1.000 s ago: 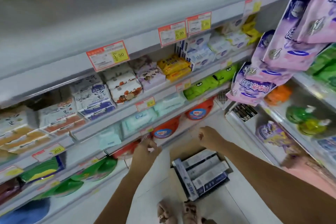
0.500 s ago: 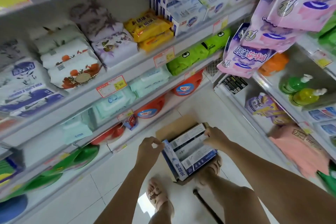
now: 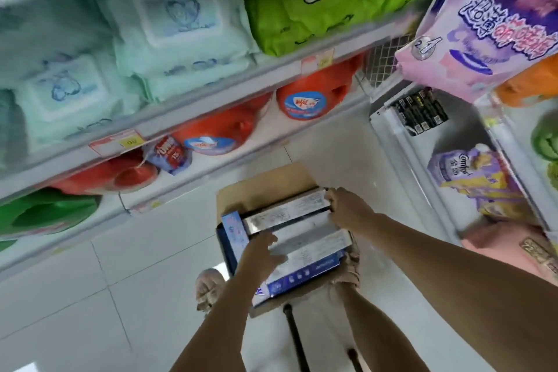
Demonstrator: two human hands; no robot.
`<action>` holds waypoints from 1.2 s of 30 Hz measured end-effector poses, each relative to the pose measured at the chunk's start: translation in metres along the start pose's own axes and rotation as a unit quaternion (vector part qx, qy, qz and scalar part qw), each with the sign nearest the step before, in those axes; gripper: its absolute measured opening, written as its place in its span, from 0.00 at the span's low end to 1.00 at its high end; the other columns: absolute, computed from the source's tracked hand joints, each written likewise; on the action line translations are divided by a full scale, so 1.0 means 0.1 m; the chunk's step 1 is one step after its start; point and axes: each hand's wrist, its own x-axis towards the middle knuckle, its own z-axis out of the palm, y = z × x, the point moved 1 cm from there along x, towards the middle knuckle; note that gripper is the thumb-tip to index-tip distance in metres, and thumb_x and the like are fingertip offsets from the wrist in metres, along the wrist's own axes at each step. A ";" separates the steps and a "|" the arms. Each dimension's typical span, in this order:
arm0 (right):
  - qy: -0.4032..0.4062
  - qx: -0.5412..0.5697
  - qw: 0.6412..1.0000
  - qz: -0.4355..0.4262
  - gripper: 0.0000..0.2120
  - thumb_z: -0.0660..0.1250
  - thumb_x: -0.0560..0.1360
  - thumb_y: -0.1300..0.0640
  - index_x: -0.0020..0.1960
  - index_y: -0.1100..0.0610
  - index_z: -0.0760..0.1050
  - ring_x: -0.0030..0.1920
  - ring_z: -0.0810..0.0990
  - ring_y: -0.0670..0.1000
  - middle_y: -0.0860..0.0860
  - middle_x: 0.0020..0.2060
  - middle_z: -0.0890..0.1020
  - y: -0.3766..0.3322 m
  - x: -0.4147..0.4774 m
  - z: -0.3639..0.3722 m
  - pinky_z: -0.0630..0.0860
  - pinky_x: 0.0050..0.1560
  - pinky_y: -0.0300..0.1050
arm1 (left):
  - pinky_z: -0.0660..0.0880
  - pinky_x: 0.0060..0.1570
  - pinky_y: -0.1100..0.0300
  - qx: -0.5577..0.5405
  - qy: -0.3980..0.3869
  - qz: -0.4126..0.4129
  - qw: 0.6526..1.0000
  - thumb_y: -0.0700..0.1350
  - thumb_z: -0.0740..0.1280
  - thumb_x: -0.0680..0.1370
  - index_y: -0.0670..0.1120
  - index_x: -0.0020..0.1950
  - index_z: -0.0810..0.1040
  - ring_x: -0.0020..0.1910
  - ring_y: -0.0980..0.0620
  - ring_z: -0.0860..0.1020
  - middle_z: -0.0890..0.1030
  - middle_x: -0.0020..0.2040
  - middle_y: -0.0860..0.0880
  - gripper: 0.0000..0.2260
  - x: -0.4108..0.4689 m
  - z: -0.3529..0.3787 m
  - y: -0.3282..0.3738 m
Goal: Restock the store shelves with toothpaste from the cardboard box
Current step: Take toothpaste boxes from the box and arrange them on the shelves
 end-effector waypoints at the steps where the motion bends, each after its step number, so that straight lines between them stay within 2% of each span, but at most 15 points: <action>1: 0.003 -0.007 1.000 -0.017 0.20 0.65 0.73 0.63 0.65 0.59 0.69 0.56 0.75 0.56 0.56 0.58 0.75 0.05 0.09 0.05 0.70 0.49 0.42 | 0.69 0.49 0.68 0.025 -0.018 -0.009 1.000 0.47 0.74 0.72 0.45 0.65 0.72 0.56 0.52 0.74 0.75 0.62 0.49 0.24 0.10 0.15 -0.06; 3: 0.010 -0.020 0.999 -0.047 0.18 0.65 0.73 0.62 0.63 0.59 0.71 0.54 0.77 0.56 0.57 0.56 0.76 0.13 0.25 0.12 0.73 0.48 0.44 | 0.69 0.58 0.61 0.082 -0.045 -0.012 0.996 0.50 0.75 0.71 0.45 0.66 0.70 0.63 0.49 0.72 0.73 0.64 0.47 0.28 0.26 0.41 -0.16; 7: 0.003 -0.042 0.993 -0.109 0.18 0.66 0.73 0.61 0.63 0.58 0.71 0.56 0.74 0.55 0.56 0.58 0.73 0.21 0.51 0.24 0.72 0.52 0.46 | 0.66 0.66 0.57 0.138 -0.036 -0.004 0.990 0.56 0.77 0.65 0.47 0.71 0.65 0.68 0.49 0.65 0.66 0.68 0.48 0.39 0.48 0.67 -0.21; 11: 0.009 -0.066 0.985 -0.160 0.17 0.67 0.75 0.59 0.62 0.59 0.72 0.60 0.72 0.54 0.55 0.61 0.70 0.12 0.66 0.23 0.71 0.57 0.45 | 0.65 0.67 0.53 0.243 -0.075 0.007 0.967 0.59 0.76 0.64 0.44 0.72 0.64 0.68 0.45 0.65 0.65 0.70 0.44 0.43 0.62 0.70 -0.13; 14: -0.018 -0.066 0.984 -0.167 0.20 0.68 0.75 0.56 0.64 0.59 0.69 0.59 0.73 0.54 0.55 0.62 0.70 0.02 0.75 0.20 0.71 0.58 0.45 | 0.67 0.65 0.51 0.248 -0.074 0.007 0.966 0.58 0.77 0.63 0.43 0.71 0.64 0.67 0.44 0.67 0.67 0.69 0.43 0.43 0.62 0.65 -0.12; 17: -0.058 -0.057 0.987 -0.135 0.23 0.68 0.75 0.54 0.67 0.59 0.67 0.61 0.73 0.54 0.54 0.64 0.72 -0.02 0.85 0.17 0.70 0.59 0.45 | 0.75 0.52 0.57 0.119 -0.050 0.001 0.992 0.52 0.79 0.63 0.46 0.64 0.67 0.54 0.50 0.76 0.77 0.59 0.48 0.35 0.49 0.53 -0.14; 19: -0.074 -0.049 0.990 -0.106 0.21 0.66 0.77 0.53 0.67 0.58 0.68 0.62 0.73 0.54 0.54 0.64 0.74 -0.01 0.91 0.13 0.70 0.60 0.45 | 0.75 0.39 0.65 0.036 -0.032 -0.007 0.999 0.51 0.79 0.63 0.50 0.56 0.68 0.45 0.56 0.76 0.77 0.50 0.53 0.28 0.35 0.39 -0.13; 20: -0.077 -0.045 0.992 -0.094 0.19 0.65 0.77 0.53 0.67 0.57 0.70 0.61 0.74 0.54 0.54 0.64 0.74 -0.01 0.92 0.12 0.70 0.59 0.45 | 0.74 0.37 0.67 0.009 -0.023 -0.014 1.000 0.53 0.79 0.63 0.51 0.55 0.68 0.43 0.58 0.76 0.77 0.49 0.54 0.28 0.28 0.30 -0.16; 24: -0.088 -0.135 0.982 -0.096 0.12 0.62 0.78 0.53 0.59 0.57 0.75 0.54 0.77 0.54 0.54 0.57 0.79 -0.06 0.95 0.09 0.71 0.49 0.44 | 0.75 0.36 0.66 -0.106 0.025 -0.041 0.993 0.57 0.78 0.64 0.54 0.57 0.70 0.42 0.57 0.80 0.79 0.49 0.57 0.27 -0.04 -0.13 -0.32; 27: -0.118 -0.151 0.974 -0.122 0.22 0.69 0.74 0.46 0.63 0.55 0.72 0.54 0.77 0.53 0.52 0.56 0.78 -0.14 0.92 0.19 0.73 0.50 0.45 | 0.81 0.43 0.55 -0.245 0.048 -0.014 0.968 0.57 0.75 0.66 0.56 0.58 0.75 0.44 0.51 0.83 0.83 0.51 0.54 0.23 -0.22 -0.41 -0.47; 29: -0.145 -0.124 0.973 -0.133 0.27 0.71 0.71 0.43 0.66 0.54 0.71 0.55 0.76 0.52 0.50 0.58 0.78 -0.22 0.89 0.35 0.73 0.53 0.45 | 0.80 0.48 0.47 -0.327 0.045 0.004 0.944 0.59 0.73 0.65 0.53 0.62 0.75 0.49 0.47 0.83 0.82 0.54 0.50 0.27 -0.27 -0.55 -0.56; 31: -0.139 -0.120 0.973 -0.140 0.28 0.71 0.70 0.40 0.65 0.53 0.72 0.54 0.77 0.51 0.49 0.57 0.79 -0.29 0.93 0.51 0.74 0.57 0.47 | 0.79 0.51 0.42 -0.381 0.043 0.005 0.923 0.58 0.74 0.63 0.48 0.63 0.73 0.51 0.43 0.82 0.81 0.56 0.44 0.32 -0.26 -0.64 -0.64; 34: -0.116 -0.130 0.973 -0.150 0.25 0.72 0.69 0.41 0.59 0.55 0.75 0.51 0.78 0.51 0.50 0.53 0.80 -0.35 0.98 0.56 0.75 0.55 0.47 | 0.79 0.45 0.50 -0.427 0.046 0.015 0.903 0.54 0.73 0.62 0.43 0.62 0.73 0.49 0.42 0.82 0.82 0.52 0.42 0.31 -0.23 -0.70 -0.68; 36: -0.106 -0.162 0.963 -0.187 0.25 0.73 0.69 0.44 0.60 0.56 0.74 0.52 0.77 0.51 0.51 0.55 0.79 -0.35 0.96 0.56 0.74 0.54 0.46 | 0.79 0.41 0.56 -0.442 0.053 0.018 0.895 0.52 0.71 0.64 0.43 0.60 0.74 0.47 0.45 0.83 0.84 0.49 0.43 0.27 -0.24 -0.72 -0.67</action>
